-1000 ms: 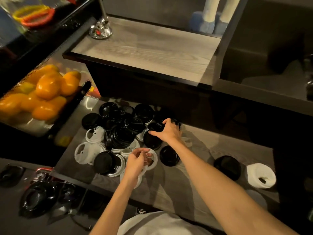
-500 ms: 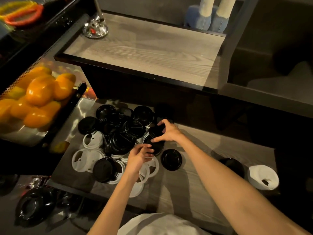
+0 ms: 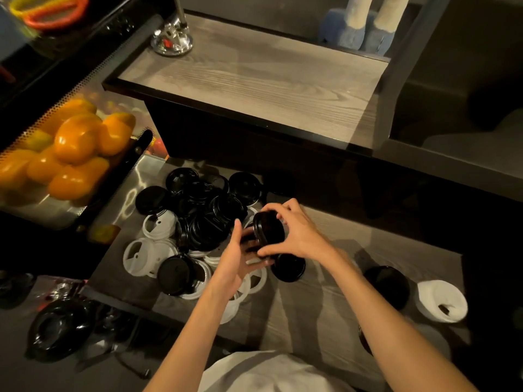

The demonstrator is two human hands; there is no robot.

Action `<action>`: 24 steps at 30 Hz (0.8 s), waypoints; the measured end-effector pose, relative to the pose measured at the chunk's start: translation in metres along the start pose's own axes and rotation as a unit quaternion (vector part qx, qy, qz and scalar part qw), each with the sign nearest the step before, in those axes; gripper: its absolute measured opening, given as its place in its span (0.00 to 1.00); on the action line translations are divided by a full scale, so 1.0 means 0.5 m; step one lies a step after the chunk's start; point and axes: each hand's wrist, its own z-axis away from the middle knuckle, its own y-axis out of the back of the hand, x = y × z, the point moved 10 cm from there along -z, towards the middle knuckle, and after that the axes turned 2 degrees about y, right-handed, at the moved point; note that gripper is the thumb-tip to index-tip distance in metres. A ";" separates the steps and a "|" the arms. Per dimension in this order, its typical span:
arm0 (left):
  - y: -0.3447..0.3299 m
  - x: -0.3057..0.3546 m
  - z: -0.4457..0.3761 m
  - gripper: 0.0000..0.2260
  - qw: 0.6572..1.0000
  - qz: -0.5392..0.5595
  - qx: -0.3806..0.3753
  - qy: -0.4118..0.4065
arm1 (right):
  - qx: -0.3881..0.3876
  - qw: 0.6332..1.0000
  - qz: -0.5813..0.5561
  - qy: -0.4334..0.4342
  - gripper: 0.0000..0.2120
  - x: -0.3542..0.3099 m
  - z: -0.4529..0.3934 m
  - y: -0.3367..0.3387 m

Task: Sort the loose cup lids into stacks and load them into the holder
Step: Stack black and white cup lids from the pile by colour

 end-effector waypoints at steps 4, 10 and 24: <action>-0.032 -0.035 0.017 0.28 0.991 0.108 -0.065 0.048 | -0.039 0.997 0.026 0.068 0.46 -0.024 0.066 -0.021; -0.027 -0.056 0.032 0.27 0.982 0.167 -0.076 0.047 | 0.129 0.985 -0.108 -0.048 0.23 0.134 0.097 -0.008; 0.022 -0.089 0.080 0.26 0.969 0.244 -0.021 0.040 | 0.075 0.992 0.052 -0.083 0.42 0.220 0.138 -0.120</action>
